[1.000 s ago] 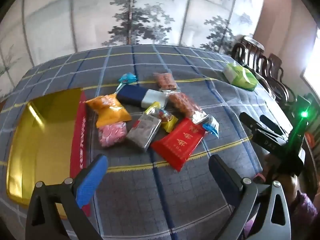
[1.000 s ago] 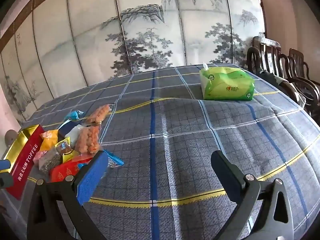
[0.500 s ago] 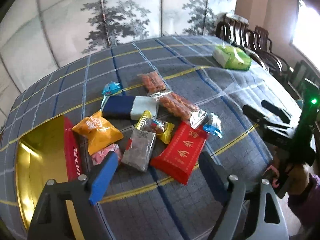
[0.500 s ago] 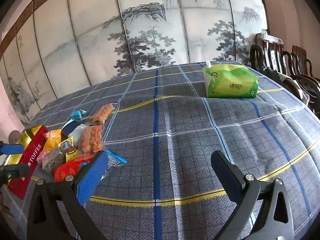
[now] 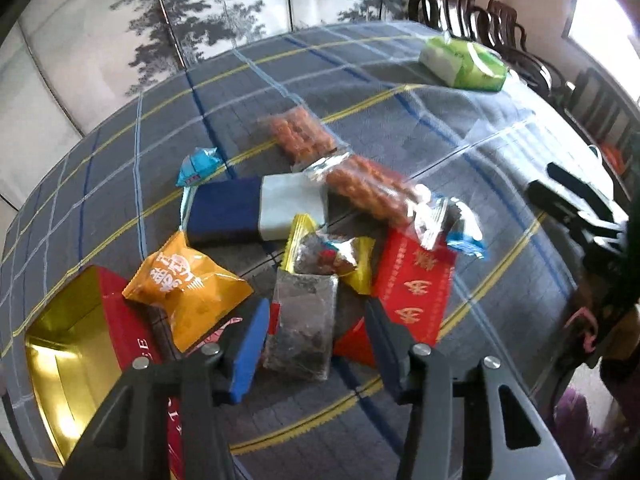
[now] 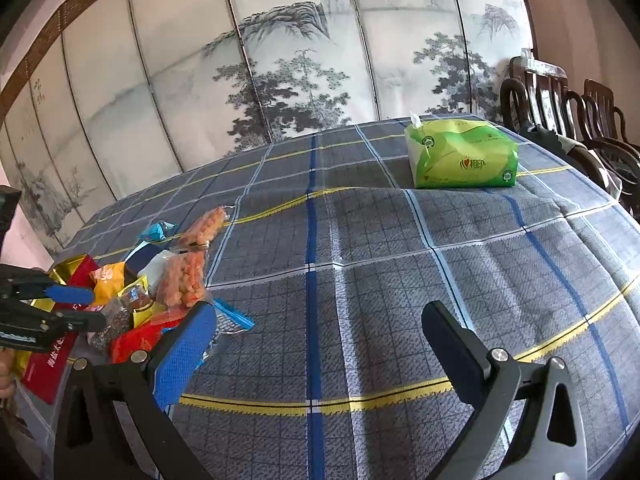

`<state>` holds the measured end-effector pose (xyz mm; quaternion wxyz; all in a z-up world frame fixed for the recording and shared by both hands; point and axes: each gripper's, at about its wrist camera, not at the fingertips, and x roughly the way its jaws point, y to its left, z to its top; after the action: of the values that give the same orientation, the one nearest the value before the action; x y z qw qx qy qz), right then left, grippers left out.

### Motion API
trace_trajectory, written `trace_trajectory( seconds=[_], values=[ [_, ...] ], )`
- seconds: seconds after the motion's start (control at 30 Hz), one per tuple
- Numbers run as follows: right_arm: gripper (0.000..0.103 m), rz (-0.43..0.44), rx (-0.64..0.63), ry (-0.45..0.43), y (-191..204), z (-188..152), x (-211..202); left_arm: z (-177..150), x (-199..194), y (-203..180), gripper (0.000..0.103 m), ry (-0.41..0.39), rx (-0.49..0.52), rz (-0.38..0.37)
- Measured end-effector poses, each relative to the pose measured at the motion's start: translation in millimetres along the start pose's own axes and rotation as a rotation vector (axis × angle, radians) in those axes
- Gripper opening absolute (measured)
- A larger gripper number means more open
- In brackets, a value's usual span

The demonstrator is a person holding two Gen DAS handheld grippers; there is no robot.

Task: Organize snacks
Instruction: 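Move the left tool toward the clear bag of dark snack, then close the left tool on the clear bag of dark snack and lift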

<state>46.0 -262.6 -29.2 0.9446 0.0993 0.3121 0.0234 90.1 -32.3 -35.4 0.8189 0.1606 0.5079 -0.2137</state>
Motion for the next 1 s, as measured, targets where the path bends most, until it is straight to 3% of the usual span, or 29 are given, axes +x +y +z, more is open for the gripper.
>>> trace_trajectory(
  seconds=[0.07, 0.17, 0.5, 0.53, 0.67, 0.8, 1.0],
  values=[
    [0.102, 0.000, 0.000, 0.001, 1, 0, 1, 1, 2, 4, 0.051, 0.000, -0.004, 0.010],
    [0.102, 0.002, -0.001, 0.004, 0, 0, 1, 3, 7, 12, 0.051, 0.024, -0.033, -0.042],
    [0.102, 0.003, 0.004, 0.007, 0, -1, 3, 2, 29, 10, 0.050, 0.082, -0.007, -0.010],
    [0.102, 0.003, 0.005, 0.007, 0, -1, 3, 2, 32, 8, 0.037, 0.088, -0.001, -0.003],
    [0.102, 0.003, 0.010, 0.011, -1, -2, 4, 0, 30, -5, 0.035, 0.075, 0.015, 0.072],
    [0.102, 0.004, 0.011, 0.012, -1, -2, 5, -13, 16, -11, 0.035, 0.062, -0.066, 0.079],
    [0.102, 0.005, 0.014, 0.014, -1, -2, 6, -36, -23, -17, 0.035, 0.005, -0.243, -0.009]
  ],
)
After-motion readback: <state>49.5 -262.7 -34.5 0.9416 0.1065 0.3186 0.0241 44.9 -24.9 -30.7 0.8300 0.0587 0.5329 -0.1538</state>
